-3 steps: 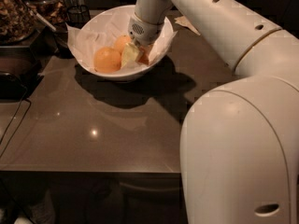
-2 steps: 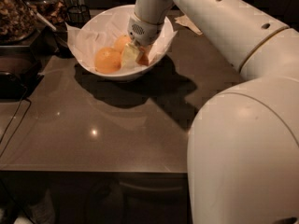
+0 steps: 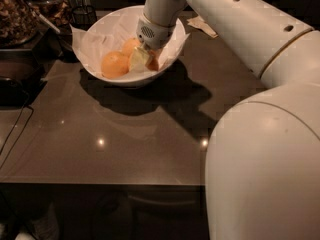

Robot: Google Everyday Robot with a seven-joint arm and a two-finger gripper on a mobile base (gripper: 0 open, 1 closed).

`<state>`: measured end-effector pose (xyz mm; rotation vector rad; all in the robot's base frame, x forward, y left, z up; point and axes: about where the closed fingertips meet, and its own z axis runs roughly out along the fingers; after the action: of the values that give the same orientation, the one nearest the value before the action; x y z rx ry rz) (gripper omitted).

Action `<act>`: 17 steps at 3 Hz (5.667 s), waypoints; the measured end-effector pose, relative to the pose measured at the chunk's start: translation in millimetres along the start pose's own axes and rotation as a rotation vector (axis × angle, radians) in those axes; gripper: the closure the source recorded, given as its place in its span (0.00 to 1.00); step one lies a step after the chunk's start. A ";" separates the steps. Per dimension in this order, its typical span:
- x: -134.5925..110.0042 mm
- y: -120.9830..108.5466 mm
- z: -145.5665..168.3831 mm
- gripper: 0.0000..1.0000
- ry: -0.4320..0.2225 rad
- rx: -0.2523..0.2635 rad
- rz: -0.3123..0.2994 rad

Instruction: Pick orange from white bowl

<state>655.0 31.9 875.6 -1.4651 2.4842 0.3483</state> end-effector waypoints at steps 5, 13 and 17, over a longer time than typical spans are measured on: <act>-15.2 15.3 -14.5 1.00 -0.033 0.029 -0.050; -26.3 87.9 -78.2 1.00 -0.130 0.021 -0.145; 1.0 184.6 -123.1 1.00 -0.123 0.036 -0.044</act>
Offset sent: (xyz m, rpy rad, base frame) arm -0.0273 0.0186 0.1026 0.0471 -0.1903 0.0442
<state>482.3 78.5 1007.0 -1.4371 2.3460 0.3723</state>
